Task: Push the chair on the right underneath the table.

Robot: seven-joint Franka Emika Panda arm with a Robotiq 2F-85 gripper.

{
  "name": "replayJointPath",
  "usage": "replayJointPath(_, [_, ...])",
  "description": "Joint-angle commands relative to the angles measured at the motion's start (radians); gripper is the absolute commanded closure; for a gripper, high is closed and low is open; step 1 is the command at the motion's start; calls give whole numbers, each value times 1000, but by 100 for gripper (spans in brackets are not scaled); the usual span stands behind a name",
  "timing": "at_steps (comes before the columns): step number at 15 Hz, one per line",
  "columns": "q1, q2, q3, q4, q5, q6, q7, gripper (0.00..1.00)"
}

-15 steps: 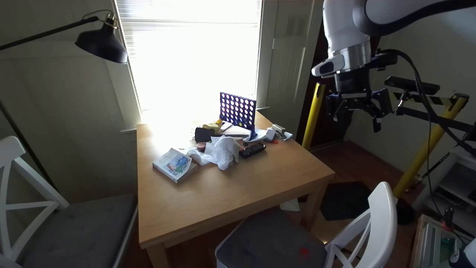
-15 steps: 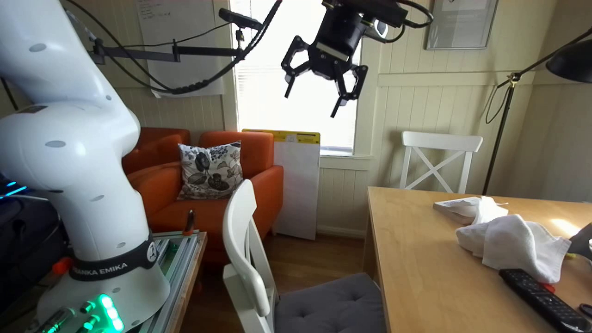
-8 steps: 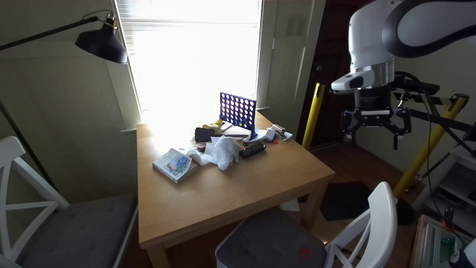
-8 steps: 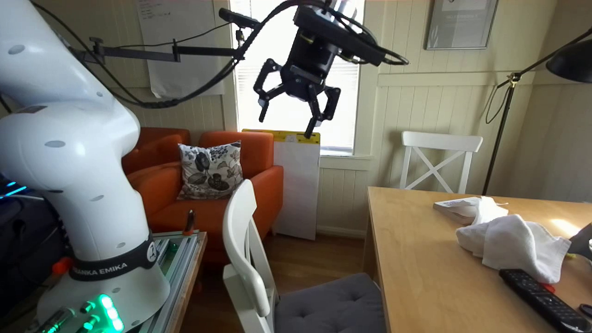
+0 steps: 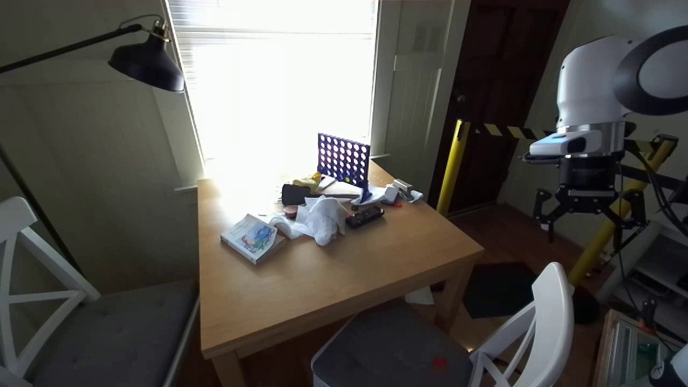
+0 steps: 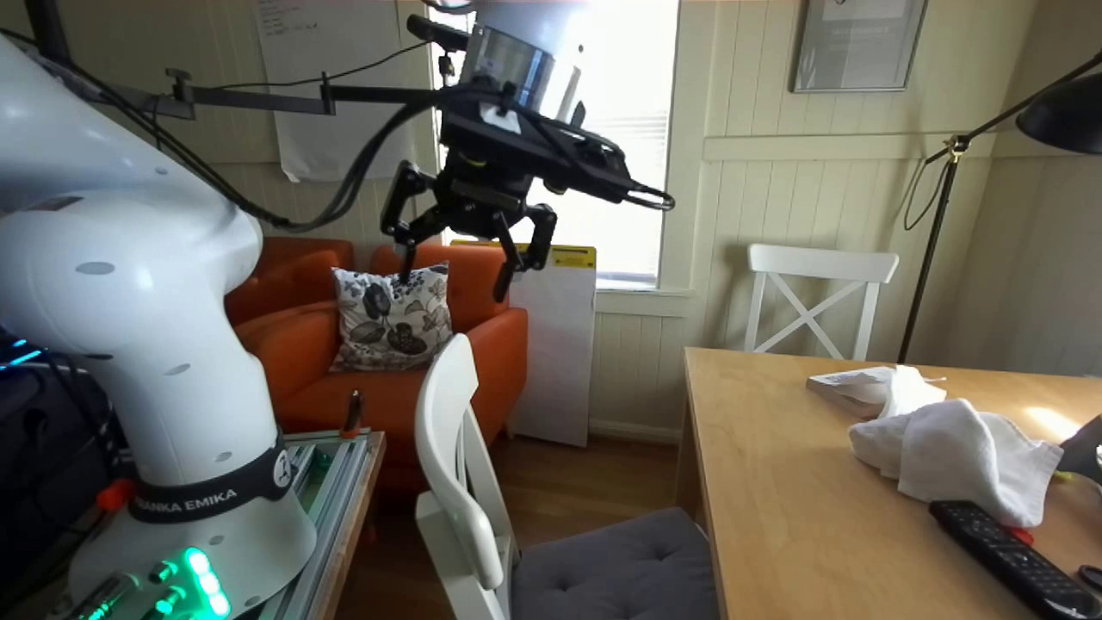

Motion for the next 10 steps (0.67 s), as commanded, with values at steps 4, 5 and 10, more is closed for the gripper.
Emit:
replayJointPath(4, [-7,6,15,16,3,-3,-3,0])
replayJointPath(5, [-7,7,15,16,3,-3,-3,0])
replayJointPath(10, [13,-27,-3,-137,31,74,-110,0])
